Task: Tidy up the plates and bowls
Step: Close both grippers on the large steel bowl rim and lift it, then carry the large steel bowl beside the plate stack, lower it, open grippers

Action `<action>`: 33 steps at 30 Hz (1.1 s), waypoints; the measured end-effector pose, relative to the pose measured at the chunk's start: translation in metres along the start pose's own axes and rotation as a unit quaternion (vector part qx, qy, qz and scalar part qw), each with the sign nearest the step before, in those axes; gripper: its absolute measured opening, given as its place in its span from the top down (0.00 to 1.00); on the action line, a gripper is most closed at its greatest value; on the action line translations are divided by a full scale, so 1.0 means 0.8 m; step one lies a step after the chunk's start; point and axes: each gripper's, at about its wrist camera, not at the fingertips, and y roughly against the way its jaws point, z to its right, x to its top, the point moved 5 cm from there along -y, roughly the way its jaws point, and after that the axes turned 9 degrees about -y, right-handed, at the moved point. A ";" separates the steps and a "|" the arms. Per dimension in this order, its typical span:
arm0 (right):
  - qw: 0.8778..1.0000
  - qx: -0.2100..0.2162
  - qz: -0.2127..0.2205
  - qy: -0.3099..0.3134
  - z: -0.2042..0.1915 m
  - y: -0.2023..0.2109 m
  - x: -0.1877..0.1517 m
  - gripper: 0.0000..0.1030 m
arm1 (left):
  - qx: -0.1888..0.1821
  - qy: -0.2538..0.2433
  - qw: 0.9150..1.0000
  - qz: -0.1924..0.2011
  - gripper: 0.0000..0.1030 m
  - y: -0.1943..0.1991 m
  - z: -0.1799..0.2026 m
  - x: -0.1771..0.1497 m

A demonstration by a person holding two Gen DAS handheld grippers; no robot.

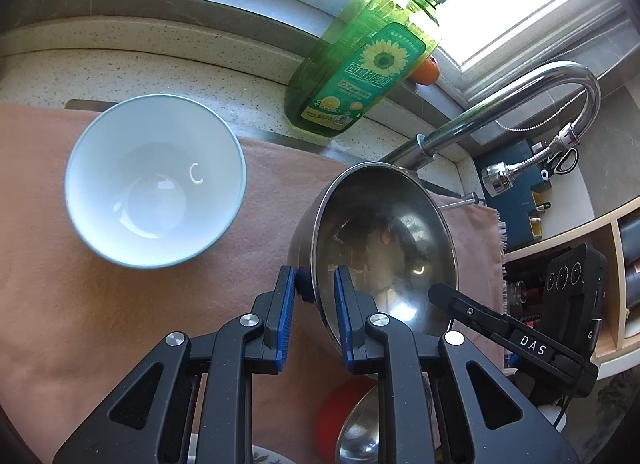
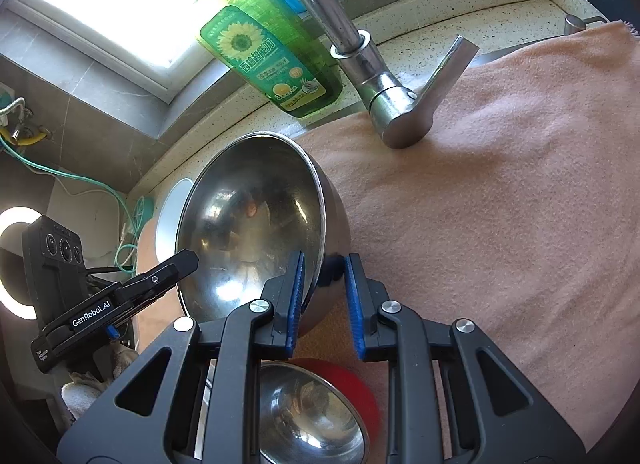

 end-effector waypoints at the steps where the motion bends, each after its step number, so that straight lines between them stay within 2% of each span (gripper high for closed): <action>1: 1.000 0.001 0.000 0.003 -0.003 0.002 -0.003 0.79 | -0.001 0.000 1.000 0.002 0.83 0.003 0.000 -0.001; 18: 0.999 0.029 0.006 0.045 -0.081 0.038 -0.065 0.79 | -0.001 -0.015 0.999 0.049 0.83 0.099 -0.014 -0.025; 33: 0.993 0.052 -0.032 0.098 -0.167 0.012 -0.151 0.79 | 0.021 0.024 0.996 0.088 0.83 0.190 -0.082 -0.085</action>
